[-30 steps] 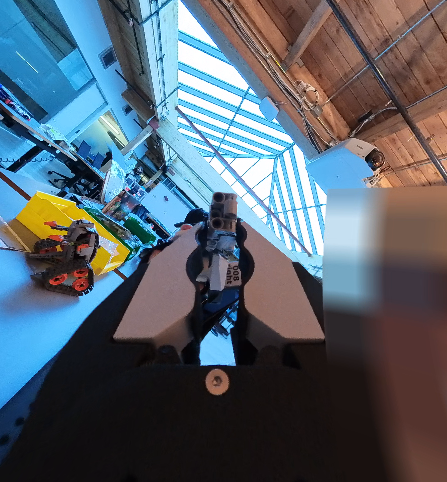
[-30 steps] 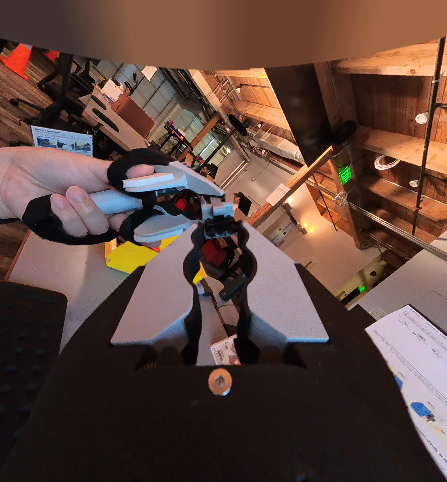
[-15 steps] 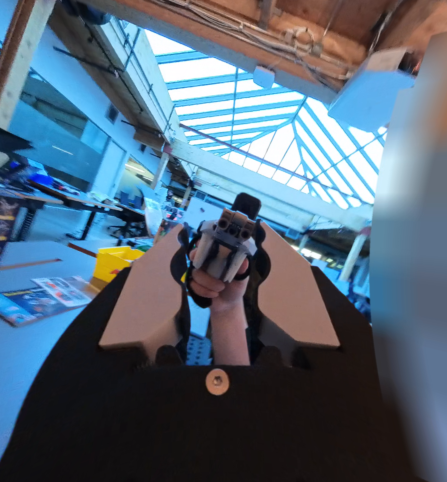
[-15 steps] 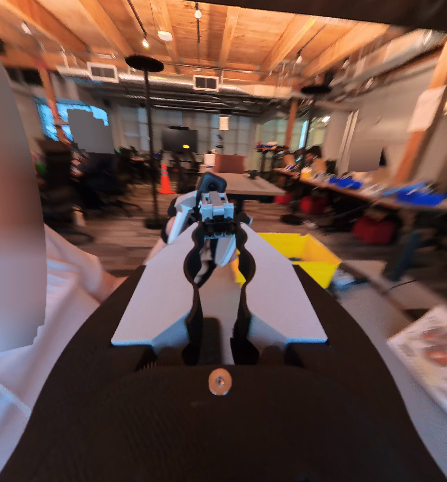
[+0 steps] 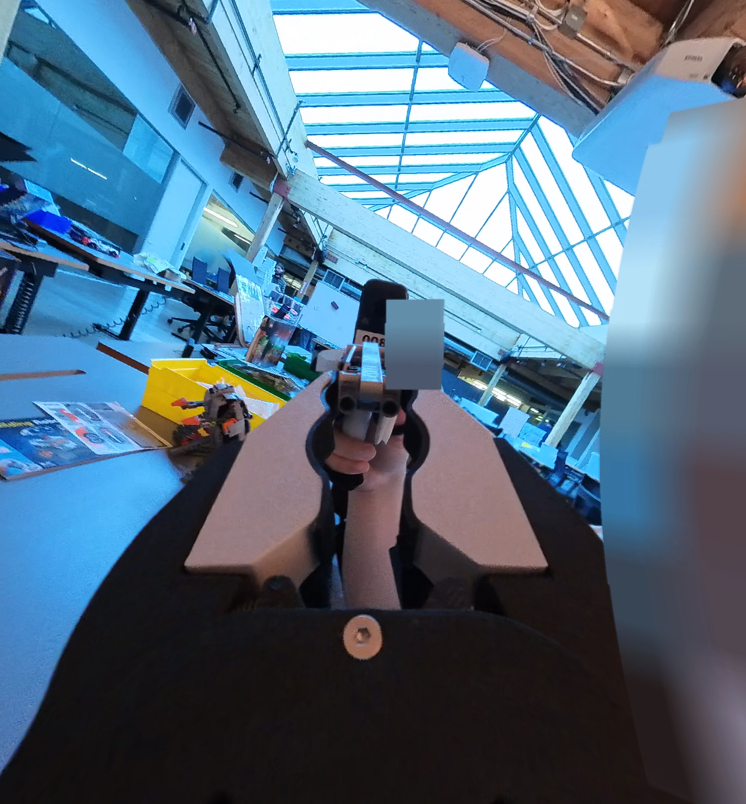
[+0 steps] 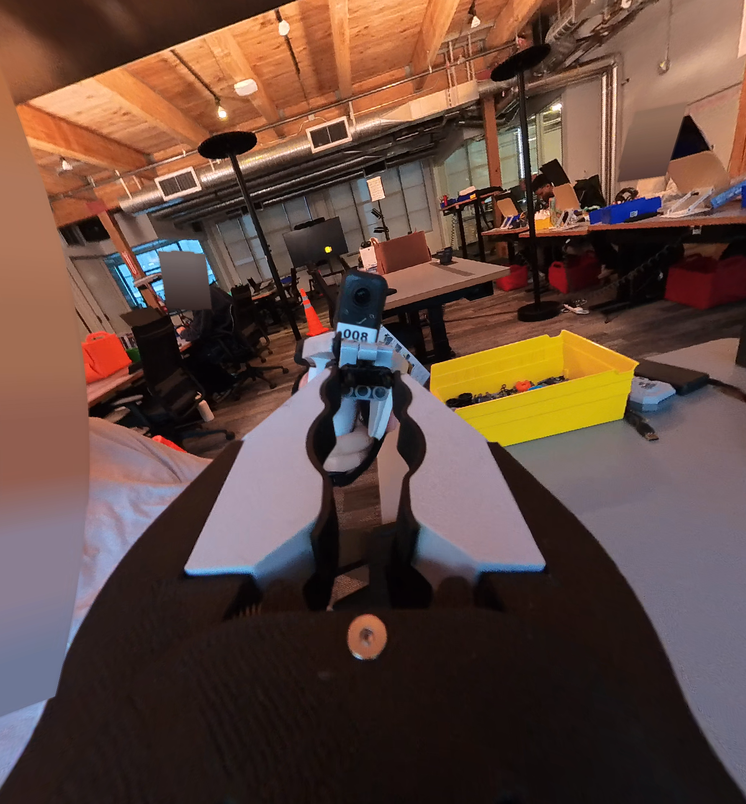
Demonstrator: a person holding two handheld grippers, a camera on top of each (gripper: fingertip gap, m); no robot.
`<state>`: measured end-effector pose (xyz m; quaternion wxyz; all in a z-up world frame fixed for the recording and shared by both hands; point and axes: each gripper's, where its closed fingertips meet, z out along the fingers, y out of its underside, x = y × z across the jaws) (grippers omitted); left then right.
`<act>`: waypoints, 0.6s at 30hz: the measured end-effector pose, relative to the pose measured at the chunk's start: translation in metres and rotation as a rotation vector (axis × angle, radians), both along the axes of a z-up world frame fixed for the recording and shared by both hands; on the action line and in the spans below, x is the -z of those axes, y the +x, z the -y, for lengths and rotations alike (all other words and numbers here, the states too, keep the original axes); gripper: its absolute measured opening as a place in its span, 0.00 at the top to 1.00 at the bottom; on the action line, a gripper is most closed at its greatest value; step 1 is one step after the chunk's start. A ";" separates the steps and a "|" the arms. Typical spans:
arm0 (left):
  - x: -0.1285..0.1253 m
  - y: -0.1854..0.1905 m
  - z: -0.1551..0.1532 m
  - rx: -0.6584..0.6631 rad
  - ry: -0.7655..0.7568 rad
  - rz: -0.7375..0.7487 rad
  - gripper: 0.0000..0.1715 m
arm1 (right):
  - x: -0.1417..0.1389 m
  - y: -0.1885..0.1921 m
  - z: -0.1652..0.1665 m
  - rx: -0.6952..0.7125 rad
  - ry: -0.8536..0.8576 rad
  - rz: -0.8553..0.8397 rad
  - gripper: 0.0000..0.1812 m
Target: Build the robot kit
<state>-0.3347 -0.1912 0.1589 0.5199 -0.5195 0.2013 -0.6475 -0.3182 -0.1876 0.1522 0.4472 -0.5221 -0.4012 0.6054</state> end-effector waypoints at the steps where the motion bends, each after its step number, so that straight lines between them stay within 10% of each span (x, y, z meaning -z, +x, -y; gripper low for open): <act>1: 0.000 0.001 0.001 0.008 -0.014 0.007 0.85 | 0.000 0.000 0.000 -0.001 -0.011 -0.003 0.87; 12: -0.006 -0.003 0.005 -0.052 0.027 0.036 0.86 | -0.012 -0.002 -0.001 0.027 0.104 -0.066 0.87; 18: -0.007 -0.022 -0.009 -0.115 -0.029 0.228 0.86 | -0.028 0.005 -0.002 0.595 0.793 -0.172 0.73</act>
